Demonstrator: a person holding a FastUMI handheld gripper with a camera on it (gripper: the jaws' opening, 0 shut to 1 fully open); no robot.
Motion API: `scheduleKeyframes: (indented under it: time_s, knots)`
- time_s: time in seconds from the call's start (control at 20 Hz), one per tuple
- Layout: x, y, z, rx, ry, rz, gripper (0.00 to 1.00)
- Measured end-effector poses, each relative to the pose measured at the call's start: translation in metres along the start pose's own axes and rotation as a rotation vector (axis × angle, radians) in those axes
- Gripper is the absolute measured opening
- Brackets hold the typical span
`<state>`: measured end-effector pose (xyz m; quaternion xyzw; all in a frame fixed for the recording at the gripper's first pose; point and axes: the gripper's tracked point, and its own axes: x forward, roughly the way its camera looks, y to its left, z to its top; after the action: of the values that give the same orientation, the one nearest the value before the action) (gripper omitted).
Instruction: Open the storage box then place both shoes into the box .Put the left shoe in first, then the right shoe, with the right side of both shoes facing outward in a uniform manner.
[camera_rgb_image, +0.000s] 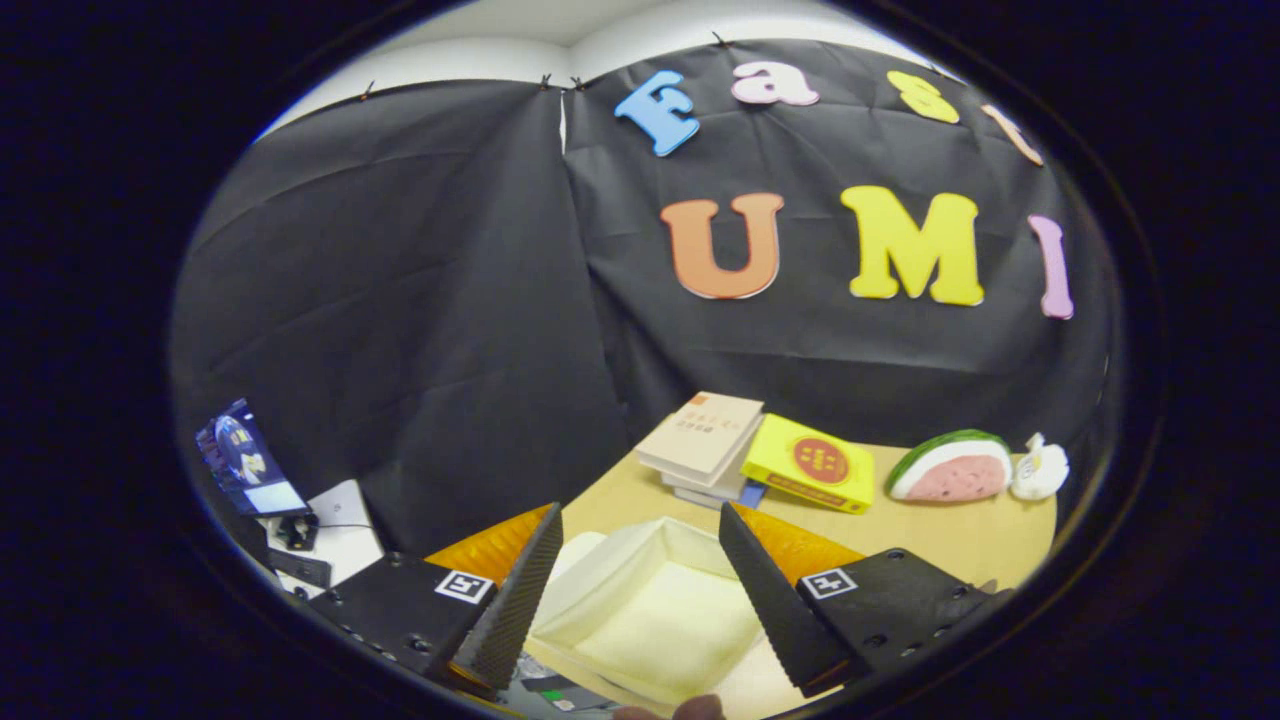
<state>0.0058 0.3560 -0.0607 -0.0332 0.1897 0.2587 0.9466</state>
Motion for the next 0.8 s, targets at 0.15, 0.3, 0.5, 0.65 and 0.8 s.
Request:
scheduleKeyframes:
  time_s: [0.15, 0.3, 0.5, 0.65, 0.8]
  knots:
    - [-0.027, -0.051, -0.011, 0.017, -0.007, -0.081, 0.96]
    - [-0.056, -0.119, -0.018, 0.038, -0.027, -0.194, 0.96]
    - [-0.100, -0.200, -0.033, 0.030, -0.052, -0.337, 0.96]
    - [-0.130, -0.255, -0.056, 0.060, -0.042, -0.419, 0.96]
    - [-0.150, -0.305, -0.095, 0.116, 0.000, -0.483, 0.96]
